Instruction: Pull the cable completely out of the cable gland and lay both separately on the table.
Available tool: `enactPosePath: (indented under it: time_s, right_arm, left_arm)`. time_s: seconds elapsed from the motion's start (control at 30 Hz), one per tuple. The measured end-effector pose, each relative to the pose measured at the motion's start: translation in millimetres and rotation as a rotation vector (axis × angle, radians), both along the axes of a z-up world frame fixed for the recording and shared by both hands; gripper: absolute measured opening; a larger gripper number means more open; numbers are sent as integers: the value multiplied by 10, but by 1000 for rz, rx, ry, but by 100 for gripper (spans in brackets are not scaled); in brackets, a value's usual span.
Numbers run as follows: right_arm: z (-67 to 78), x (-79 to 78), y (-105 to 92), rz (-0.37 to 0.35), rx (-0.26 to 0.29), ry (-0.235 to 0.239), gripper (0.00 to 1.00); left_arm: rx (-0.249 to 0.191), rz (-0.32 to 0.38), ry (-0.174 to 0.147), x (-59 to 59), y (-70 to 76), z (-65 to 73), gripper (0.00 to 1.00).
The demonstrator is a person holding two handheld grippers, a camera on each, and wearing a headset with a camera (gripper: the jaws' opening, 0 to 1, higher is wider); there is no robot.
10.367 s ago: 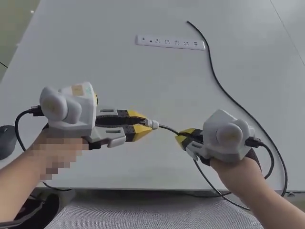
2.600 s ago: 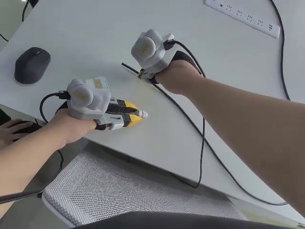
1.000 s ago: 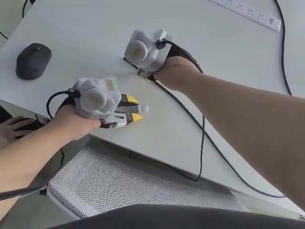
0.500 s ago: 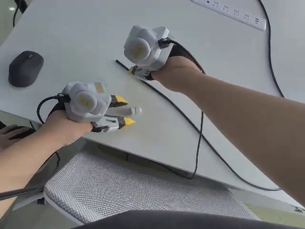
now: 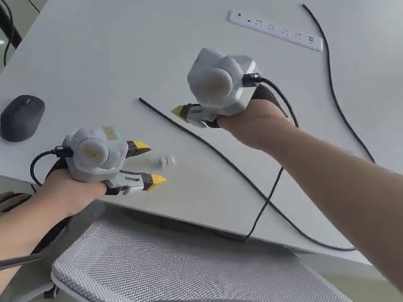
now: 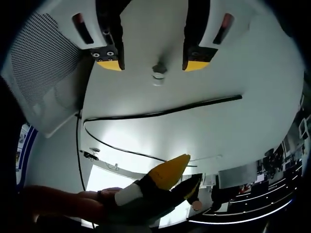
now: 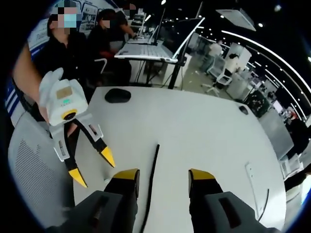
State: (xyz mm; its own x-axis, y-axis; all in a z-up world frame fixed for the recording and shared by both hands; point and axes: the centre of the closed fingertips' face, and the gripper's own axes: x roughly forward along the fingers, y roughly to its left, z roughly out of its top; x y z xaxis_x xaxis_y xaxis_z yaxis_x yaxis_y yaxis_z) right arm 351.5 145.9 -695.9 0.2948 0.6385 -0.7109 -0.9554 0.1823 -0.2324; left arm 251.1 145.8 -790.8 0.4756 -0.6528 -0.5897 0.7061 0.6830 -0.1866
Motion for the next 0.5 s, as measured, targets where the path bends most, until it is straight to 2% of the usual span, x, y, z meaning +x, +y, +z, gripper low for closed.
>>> enactPosePath:
  time_s: [0.2, 0.3, 0.43, 0.5]
  right_arm:
    - [281, -81, -179, -34, 95, -2, 43]
    - [360, -113, -311, -55, 103, -4, 45]
    - [535, -189, -444, -81, 179, 2, 48]
    - [624, -221, -509, -94, 218, 5, 50]
  left_arm:
    - [-8, -3, -1, -62, 2, 124, 55]
    - [-17, 10, 4, -94, 13, 177, 57]
    - [-30, 27, 9, -146, 17, 259, 61]
    - [-15, 35, -17, -142, 29, 342, 64]
